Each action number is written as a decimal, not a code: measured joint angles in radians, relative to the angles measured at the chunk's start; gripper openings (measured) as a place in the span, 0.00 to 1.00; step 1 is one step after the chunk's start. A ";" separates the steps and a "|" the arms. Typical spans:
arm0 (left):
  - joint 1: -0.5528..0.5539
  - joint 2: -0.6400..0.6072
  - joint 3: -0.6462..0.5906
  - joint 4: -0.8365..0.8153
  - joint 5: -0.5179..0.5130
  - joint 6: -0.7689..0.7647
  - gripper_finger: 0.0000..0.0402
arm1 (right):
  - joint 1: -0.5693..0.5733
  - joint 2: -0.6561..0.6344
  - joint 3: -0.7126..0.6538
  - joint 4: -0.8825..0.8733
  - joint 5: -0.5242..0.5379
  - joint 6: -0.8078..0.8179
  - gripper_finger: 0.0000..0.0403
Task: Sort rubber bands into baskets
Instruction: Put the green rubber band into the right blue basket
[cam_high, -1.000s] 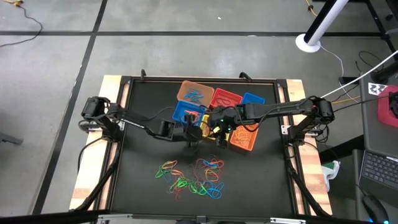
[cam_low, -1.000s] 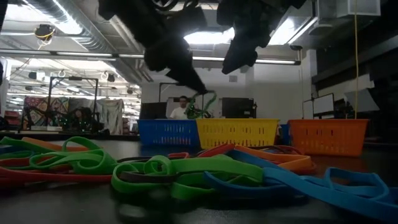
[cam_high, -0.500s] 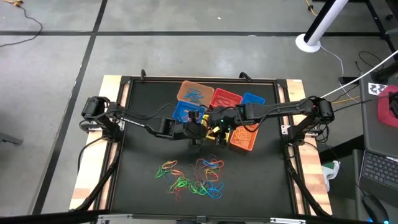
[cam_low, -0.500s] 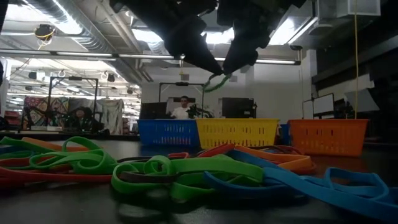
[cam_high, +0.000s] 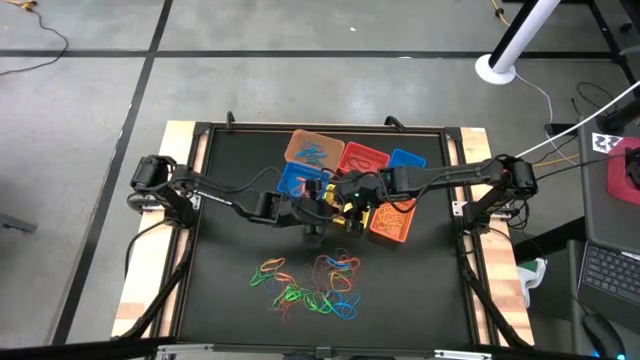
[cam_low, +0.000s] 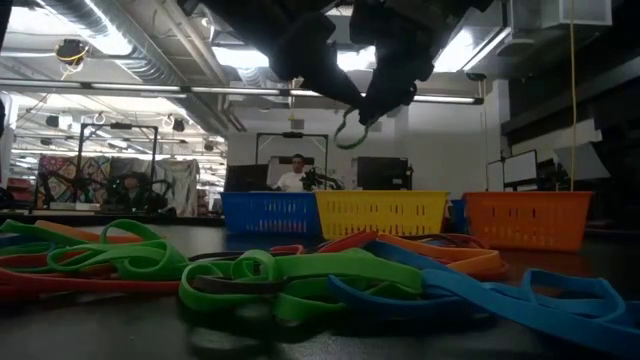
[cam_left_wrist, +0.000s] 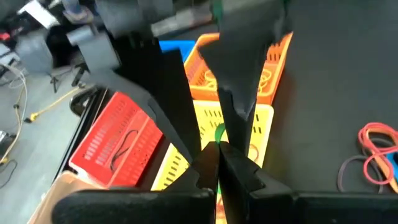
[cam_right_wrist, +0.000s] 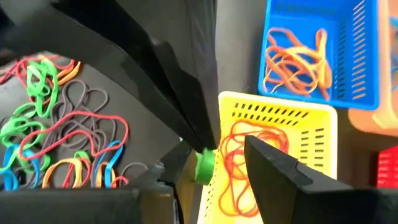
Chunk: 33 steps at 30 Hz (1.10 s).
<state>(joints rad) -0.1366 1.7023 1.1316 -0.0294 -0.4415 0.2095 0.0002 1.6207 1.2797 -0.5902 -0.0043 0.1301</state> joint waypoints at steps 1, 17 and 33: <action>0.000 0.000 0.000 0.006 0.002 0.005 0.01 | -0.001 0.000 0.000 -0.013 -0.011 0.000 0.34; 0.002 0.000 -0.001 0.020 0.001 -0.016 0.01 | -0.008 -0.008 0.000 -0.098 -0.006 -0.032 0.01; 0.060 0.000 -0.002 0.012 -0.040 -0.154 0.01 | -0.154 -0.051 0.001 -0.226 0.012 -0.086 0.01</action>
<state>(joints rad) -0.0766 1.7023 1.1301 -0.0174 -0.4816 0.0551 -0.1539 1.5696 1.2804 -0.8159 0.0074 0.0441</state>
